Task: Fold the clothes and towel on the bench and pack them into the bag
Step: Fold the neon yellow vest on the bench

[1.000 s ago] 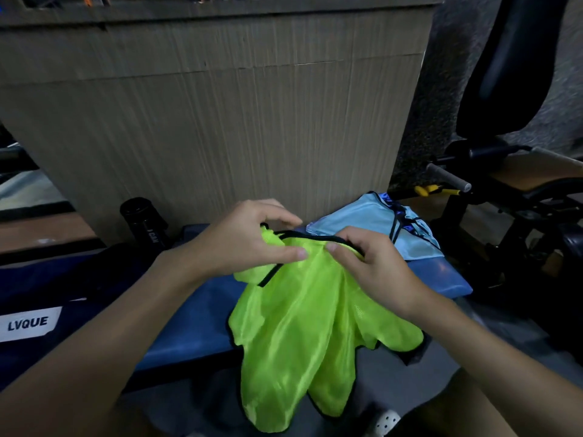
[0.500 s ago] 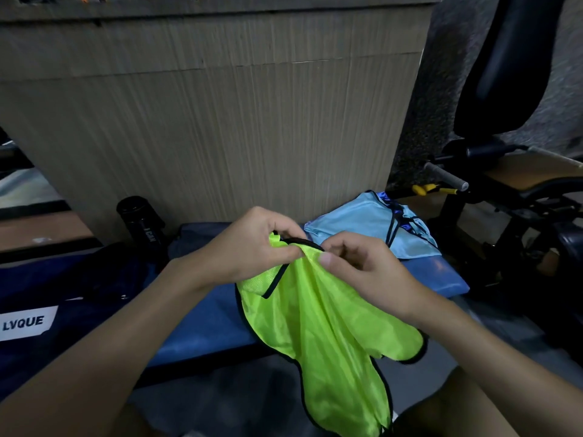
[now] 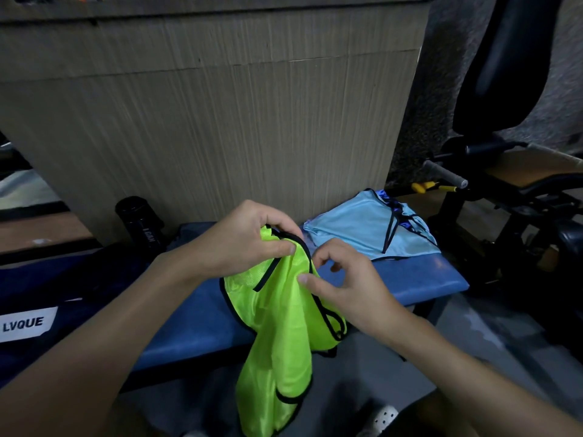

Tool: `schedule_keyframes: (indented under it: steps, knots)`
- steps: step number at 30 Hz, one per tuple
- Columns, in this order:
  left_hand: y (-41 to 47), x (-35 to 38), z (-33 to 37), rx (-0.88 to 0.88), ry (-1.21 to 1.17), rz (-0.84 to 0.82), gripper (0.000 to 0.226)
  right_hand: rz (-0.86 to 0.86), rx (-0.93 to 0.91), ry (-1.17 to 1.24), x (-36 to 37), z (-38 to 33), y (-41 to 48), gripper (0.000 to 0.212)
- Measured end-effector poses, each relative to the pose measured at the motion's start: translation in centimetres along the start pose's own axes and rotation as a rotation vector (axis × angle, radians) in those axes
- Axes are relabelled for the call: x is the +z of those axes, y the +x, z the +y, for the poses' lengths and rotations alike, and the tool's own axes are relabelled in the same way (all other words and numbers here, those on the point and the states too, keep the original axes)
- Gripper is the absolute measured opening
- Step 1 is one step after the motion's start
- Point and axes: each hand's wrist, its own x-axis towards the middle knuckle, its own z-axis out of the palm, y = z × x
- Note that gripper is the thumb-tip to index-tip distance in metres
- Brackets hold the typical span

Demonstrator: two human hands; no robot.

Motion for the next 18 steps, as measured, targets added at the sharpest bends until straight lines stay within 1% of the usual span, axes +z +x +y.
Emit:
schedule_keyframes:
  steps: [2,3,6,8,11,14,18]
  knots:
    - [-0.1,-0.1,-0.1,-0.006,0.006,0.0,0.022,0.018,0.014,0.014,0.2,-0.2,0.3,0.014]
    - [-0.2,-0.2,-0.2,-0.01,0.007,0.0,0.02,0.015,0.034,0.047,0.3,-0.2,0.3,0.016]
    - [-0.4,-0.9,-0.6,-0.028,0.009,0.008,0.019,0.033,0.083,0.073,-0.3,0.2,0.3,0.034]
    - [-0.6,-1.3,-0.9,-0.03,0.023,0.034,0.022,-0.005,0.138,0.076,-0.9,0.8,0.3,0.037]
    - [-0.6,-1.8,-1.1,-0.028,0.044,0.079,0.021,-0.127,0.205,0.057,-1.8,1.9,-0.1,0.029]
    - [-0.4,-1.9,-1.2,-0.027,0.051,0.089,0.02,-0.156,0.213,-0.008,-2.2,2.5,-0.5,0.028]
    - [-0.3,-1.9,-1.3,-0.019,0.046,0.096,0.022,-0.23,0.179,-0.011,-2.0,2.5,-1.3,0.017]
